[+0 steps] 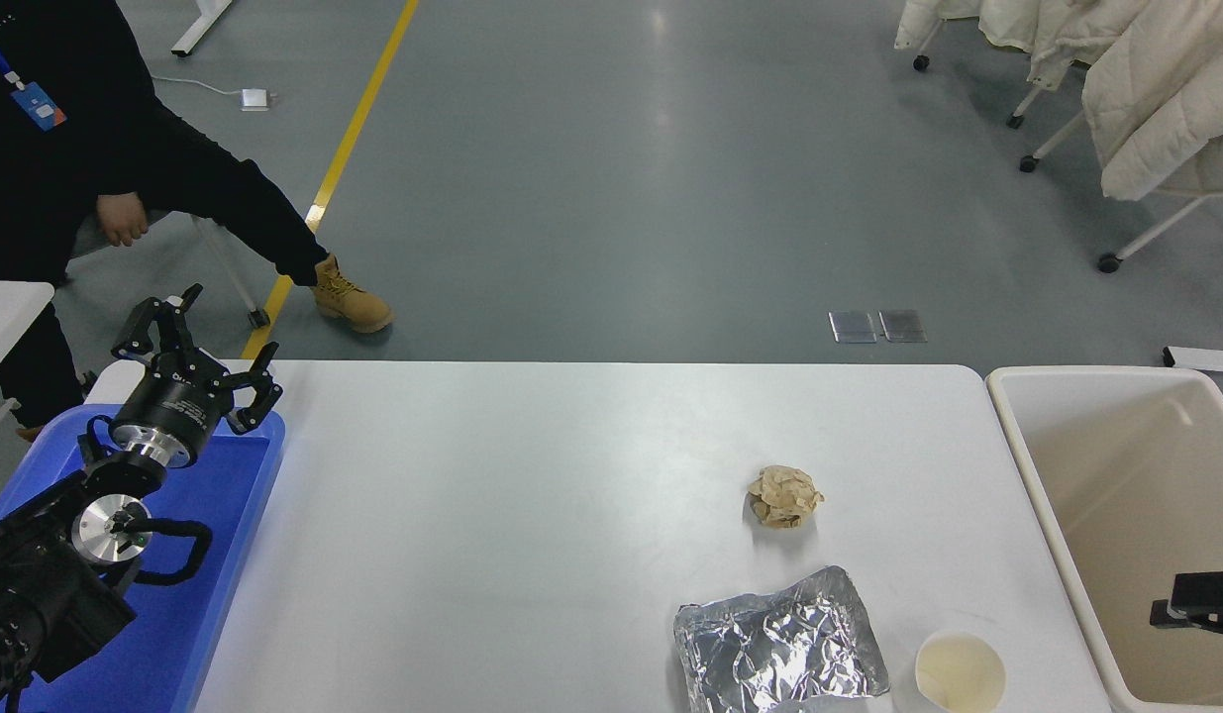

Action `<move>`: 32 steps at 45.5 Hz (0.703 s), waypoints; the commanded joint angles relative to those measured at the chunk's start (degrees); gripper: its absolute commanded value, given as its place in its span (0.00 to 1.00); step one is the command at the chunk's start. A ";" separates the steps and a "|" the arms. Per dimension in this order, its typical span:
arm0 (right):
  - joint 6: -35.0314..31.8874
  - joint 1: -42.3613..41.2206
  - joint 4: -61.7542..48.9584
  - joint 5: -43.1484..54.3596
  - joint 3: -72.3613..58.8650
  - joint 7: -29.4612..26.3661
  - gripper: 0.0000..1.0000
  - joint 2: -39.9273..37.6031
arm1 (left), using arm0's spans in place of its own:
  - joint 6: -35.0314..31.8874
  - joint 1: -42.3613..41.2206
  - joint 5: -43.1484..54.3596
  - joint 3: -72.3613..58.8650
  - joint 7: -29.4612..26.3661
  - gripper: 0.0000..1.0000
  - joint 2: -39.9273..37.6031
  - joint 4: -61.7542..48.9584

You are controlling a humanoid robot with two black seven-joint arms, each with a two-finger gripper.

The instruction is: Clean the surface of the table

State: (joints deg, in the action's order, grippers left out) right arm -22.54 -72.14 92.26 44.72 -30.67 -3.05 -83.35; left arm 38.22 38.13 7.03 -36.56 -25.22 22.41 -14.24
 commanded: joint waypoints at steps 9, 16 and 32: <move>0.66 1.65 1.87 -4.47 -0.80 0.15 1.00 1.70 | 0.01 0.01 0.00 0.00 0.00 1.00 0.00 0.00; 1.71 3.06 1.95 -8.33 -0.71 0.32 1.00 4.33 | 0.01 0.01 0.00 0.00 0.00 1.00 0.00 0.00; 8.04 5.87 1.95 -10.89 -0.54 0.50 1.00 12.07 | 0.01 0.01 0.00 0.00 0.00 1.00 0.00 0.00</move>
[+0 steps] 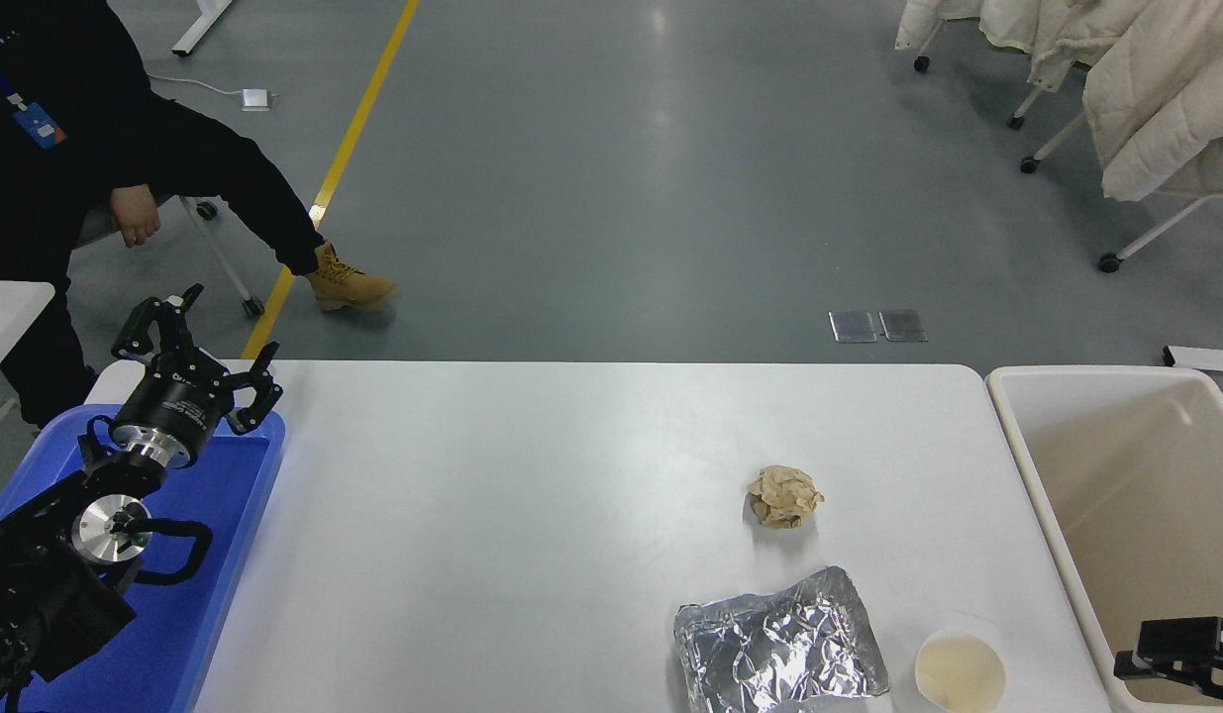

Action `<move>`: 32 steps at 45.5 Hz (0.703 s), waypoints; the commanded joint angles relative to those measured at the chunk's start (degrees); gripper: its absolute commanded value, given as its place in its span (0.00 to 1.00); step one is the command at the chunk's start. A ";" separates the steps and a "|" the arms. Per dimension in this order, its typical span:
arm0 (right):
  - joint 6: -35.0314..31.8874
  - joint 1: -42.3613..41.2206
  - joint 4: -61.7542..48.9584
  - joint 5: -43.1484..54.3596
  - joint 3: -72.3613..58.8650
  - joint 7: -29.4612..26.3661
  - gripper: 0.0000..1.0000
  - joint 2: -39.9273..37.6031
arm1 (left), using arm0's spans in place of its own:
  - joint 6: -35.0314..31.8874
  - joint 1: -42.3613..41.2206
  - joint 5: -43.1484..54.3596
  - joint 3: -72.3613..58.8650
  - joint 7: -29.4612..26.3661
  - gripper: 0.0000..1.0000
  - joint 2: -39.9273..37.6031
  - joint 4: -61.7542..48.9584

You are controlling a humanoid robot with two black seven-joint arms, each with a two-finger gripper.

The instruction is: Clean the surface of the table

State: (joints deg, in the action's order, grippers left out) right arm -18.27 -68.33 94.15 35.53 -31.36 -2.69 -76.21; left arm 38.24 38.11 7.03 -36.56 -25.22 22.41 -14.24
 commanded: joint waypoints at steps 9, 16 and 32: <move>5.35 2.76 1.13 -2.04 0.51 0.23 1.00 6.95 | 0.00 0.04 0.00 0.00 0.00 1.00 0.00 0.00; 6.41 3.38 1.13 -2.04 0.51 0.40 1.00 8.53 | 0.00 0.04 0.00 0.00 0.00 1.00 0.00 0.00; 10.71 5.57 0.52 -2.04 0.68 0.40 1.00 13.97 | 0.00 0.04 0.00 0.00 0.00 1.00 0.00 0.00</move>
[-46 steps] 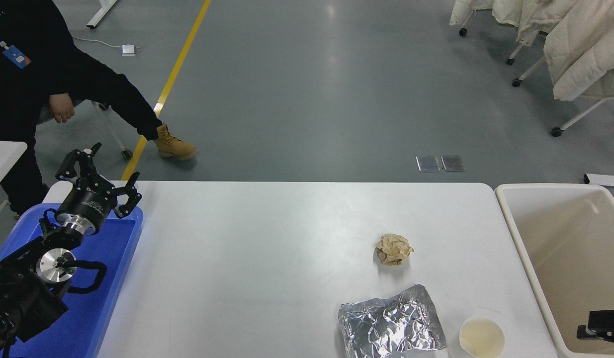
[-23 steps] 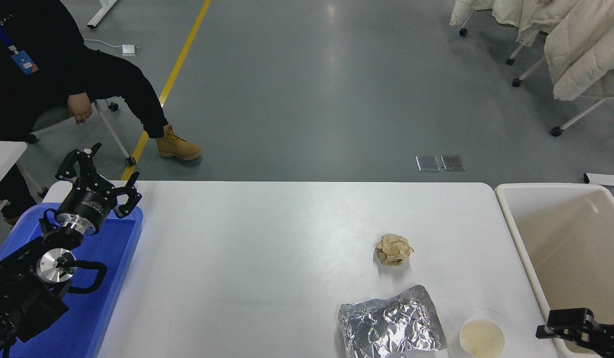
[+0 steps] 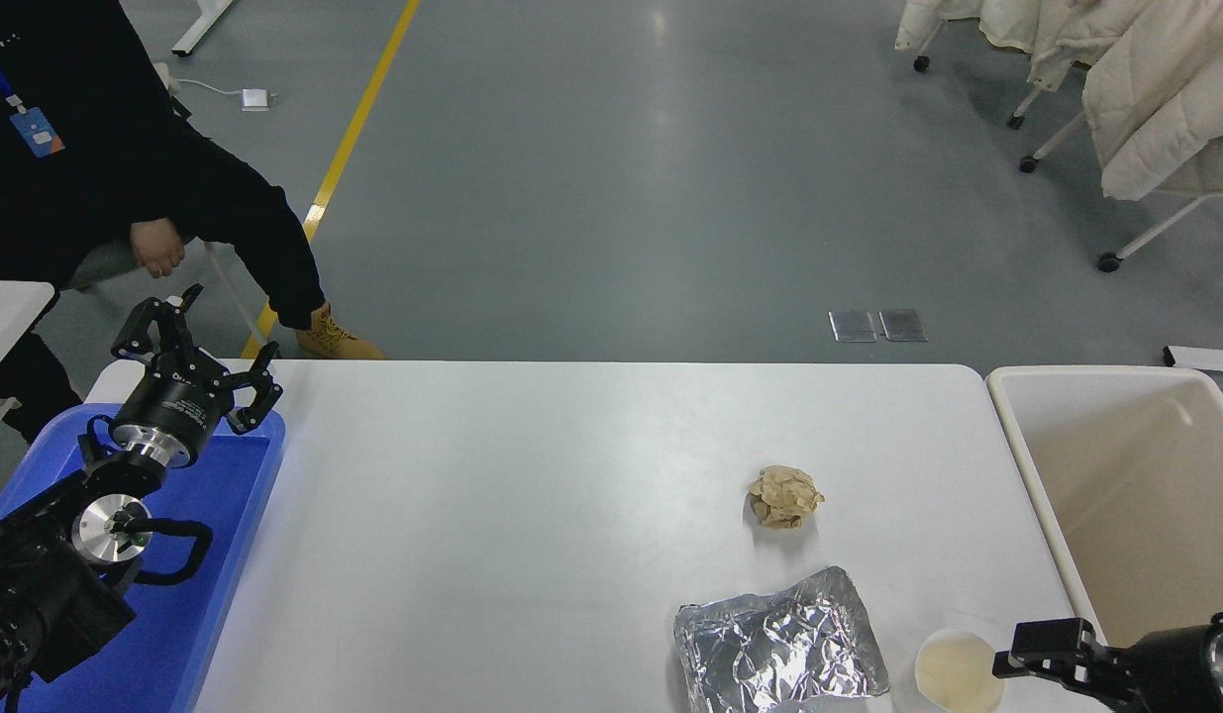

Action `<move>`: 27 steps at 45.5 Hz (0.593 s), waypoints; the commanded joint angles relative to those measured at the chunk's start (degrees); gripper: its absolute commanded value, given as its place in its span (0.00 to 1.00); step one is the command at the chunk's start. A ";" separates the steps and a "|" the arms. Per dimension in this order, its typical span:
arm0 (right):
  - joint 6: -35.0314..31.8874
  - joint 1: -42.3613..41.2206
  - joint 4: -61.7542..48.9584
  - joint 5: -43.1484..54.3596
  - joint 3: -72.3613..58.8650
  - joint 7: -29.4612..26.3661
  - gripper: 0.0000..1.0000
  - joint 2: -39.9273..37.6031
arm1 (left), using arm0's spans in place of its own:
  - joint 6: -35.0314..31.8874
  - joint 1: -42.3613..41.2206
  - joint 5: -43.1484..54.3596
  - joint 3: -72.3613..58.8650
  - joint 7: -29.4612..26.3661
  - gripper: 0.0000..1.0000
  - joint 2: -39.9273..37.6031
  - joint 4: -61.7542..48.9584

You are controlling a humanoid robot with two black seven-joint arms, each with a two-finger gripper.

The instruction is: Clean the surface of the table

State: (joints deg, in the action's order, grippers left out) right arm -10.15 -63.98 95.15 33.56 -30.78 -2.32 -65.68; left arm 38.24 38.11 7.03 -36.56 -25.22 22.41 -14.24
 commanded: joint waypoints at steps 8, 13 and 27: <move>3.82 1.84 -1.01 -0.07 0.46 1.00 0.99 5.12 | 0.00 -0.05 0.00 0.00 0.00 1.00 0.00 0.00; 5.14 2.64 -1.98 0.02 0.54 1.09 0.99 6.26 | 0.00 0.03 0.00 0.00 0.00 1.00 0.00 0.00; 7.16 4.74 -3.74 2.30 0.46 4.69 0.86 9.25 | 0.00 -0.05 0.00 0.00 0.00 1.00 0.00 0.00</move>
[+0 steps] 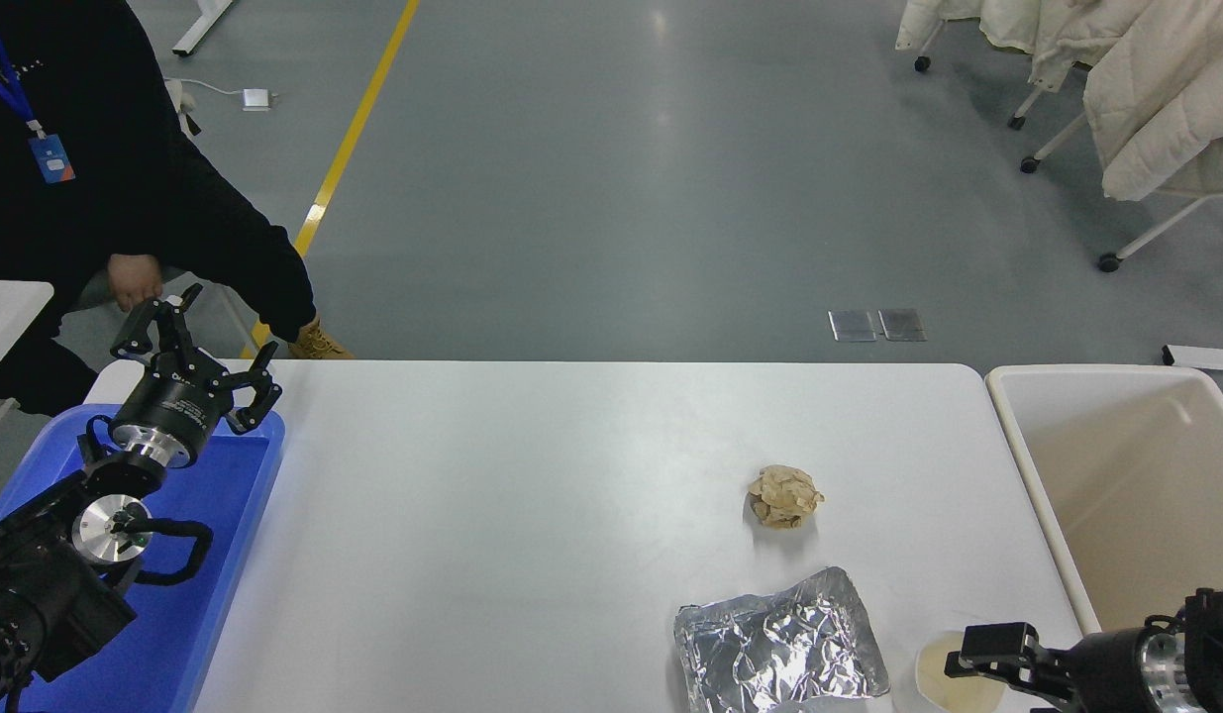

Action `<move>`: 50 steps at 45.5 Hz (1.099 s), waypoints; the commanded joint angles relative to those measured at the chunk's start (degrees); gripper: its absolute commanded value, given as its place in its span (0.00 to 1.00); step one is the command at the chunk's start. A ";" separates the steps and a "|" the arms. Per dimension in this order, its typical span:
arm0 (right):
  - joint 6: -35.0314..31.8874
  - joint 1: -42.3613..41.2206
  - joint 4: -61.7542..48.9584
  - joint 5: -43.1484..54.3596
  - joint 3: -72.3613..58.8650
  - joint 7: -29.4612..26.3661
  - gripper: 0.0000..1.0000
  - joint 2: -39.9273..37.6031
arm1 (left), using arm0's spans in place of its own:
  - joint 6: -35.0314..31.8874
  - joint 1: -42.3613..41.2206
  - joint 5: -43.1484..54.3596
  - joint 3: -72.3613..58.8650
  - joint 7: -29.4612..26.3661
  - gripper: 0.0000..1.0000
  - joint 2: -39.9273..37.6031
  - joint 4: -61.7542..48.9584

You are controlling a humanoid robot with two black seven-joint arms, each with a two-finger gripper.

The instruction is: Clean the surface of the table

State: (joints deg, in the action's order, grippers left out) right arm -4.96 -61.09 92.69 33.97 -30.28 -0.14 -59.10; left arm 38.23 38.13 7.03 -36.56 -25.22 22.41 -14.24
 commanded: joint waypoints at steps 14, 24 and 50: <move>4.43 4.66 -4.53 8.48 -0.13 4.09 0.39 5.84 | 0.00 -0.08 0.00 0.00 0.00 1.00 0.00 0.00; 4.43 4.92 -5.24 8.14 -0.13 4.88 0.00 6.19 | 0.00 -0.08 0.00 0.00 0.00 1.00 0.00 0.00; 3.29 2.82 -4.36 7.34 0.22 4.88 0.00 1.80 | -0.09 0.01 0.00 0.00 0.00 1.00 0.00 0.00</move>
State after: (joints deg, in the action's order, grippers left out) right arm -0.68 -56.56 87.98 41.43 -30.17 4.71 -54.42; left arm 38.22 38.11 7.03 -36.56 -25.22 22.41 -14.24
